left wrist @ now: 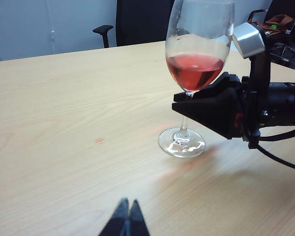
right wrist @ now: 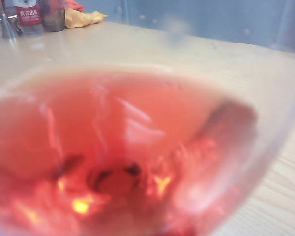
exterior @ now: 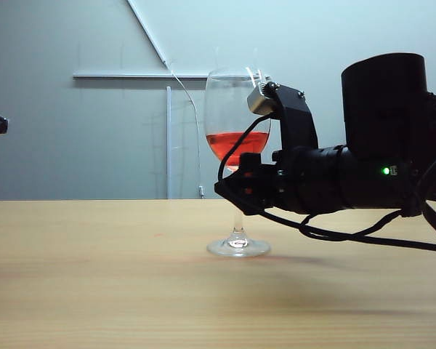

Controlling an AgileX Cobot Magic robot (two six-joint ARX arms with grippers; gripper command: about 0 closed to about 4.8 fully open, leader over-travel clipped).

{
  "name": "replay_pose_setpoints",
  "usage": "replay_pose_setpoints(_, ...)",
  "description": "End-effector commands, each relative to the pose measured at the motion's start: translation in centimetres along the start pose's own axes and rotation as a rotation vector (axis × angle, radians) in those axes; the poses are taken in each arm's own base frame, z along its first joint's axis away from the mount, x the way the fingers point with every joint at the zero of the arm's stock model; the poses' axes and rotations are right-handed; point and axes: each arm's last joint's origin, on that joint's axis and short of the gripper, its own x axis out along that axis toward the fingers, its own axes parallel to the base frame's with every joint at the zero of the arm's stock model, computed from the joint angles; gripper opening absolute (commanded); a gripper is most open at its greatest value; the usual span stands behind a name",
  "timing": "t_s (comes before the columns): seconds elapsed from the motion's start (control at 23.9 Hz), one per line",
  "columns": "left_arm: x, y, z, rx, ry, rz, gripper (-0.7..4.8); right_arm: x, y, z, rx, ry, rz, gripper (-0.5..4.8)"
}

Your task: Gently pick up the goblet, rotate it counterclockwise for two full turns (viewing from above), and then place it back on the table.

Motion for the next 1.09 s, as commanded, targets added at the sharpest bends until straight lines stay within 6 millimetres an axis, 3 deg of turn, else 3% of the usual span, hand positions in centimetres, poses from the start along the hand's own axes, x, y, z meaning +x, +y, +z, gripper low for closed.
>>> replay_pose_setpoints(0.04,0.0,0.0,0.1,0.001,-0.004,0.001,-0.05,-0.5,0.1,0.4,-0.003,-0.023,-0.003,2.14)
replay_pose_setpoints(0.21,0.0,0.0,0.1,0.001,-0.004,0.004,-0.05,-1.7,0.2,0.5,-0.011,-0.014,-0.016,2.23)
replay_pose_setpoints(0.38,0.0,0.3,0.1,-0.002,-0.005,0.033,-0.05,-3.8,0.3,0.8,-0.03,-0.002,-0.089,2.84)
replay_pose_setpoints(0.46,-0.1,0.8,0.1,-0.005,-0.005,0.077,-0.05,-5.0,0.4,1.0,-0.03,0.0,-0.118,2.84)
replay_pose_setpoints(0.58,-0.2,1.9,0.1,-0.013,-0.007,0.192,-0.05,-6.8,0.6,1.3,-0.03,0.0,-0.123,2.84)
replay_pose_setpoints(0.71,-1.0,4.1,0.1,-0.031,-0.011,0.44,-0.05,-10.1,1.2,2.3,-0.034,-0.049,-0.129,2.84)
replay_pose_setpoints(0.79,-1.4,4.9,0.1,-0.037,-0.013,0.526,-0.05,-11.2,1.3,2.9,-0.036,-0.08,-0.148,2.77)
replay_pose_setpoints(0.88,-1.8,5.4,0.1,-0.042,-0.014,0.592,-0.05,-12.4,1.4,3.5,-0.038,-0.112,-0.161,1.94)
replay_pose_setpoints(0.92,-2.0,5.7,0.1,-0.044,-0.014,0.634,-0.05,-13.0,1.5,4.2,-0.033,-0.116,-0.161,0.9)
replay_pose_setpoints(0.96,-2.0,5.8,0.1,-0.045,-0.015,0.642,-0.05,-13.5,1.5,4.7,-0.025,-0.101,-0.16,0.37)
replay_pose_setpoints(1.04,-2.0,5.8,0.1,-0.045,-0.014,0.636,-0.05,-14.1,1.6,5.3,-0.005,-0.083,-0.159,-0.1)
replay_pose_setpoints(1.09,-2.0,5.7,0.1,-0.045,-0.014,0.633,-0.05,-14.4,1.6,5.5,0.001,-0.08,-0.162,-0.09)
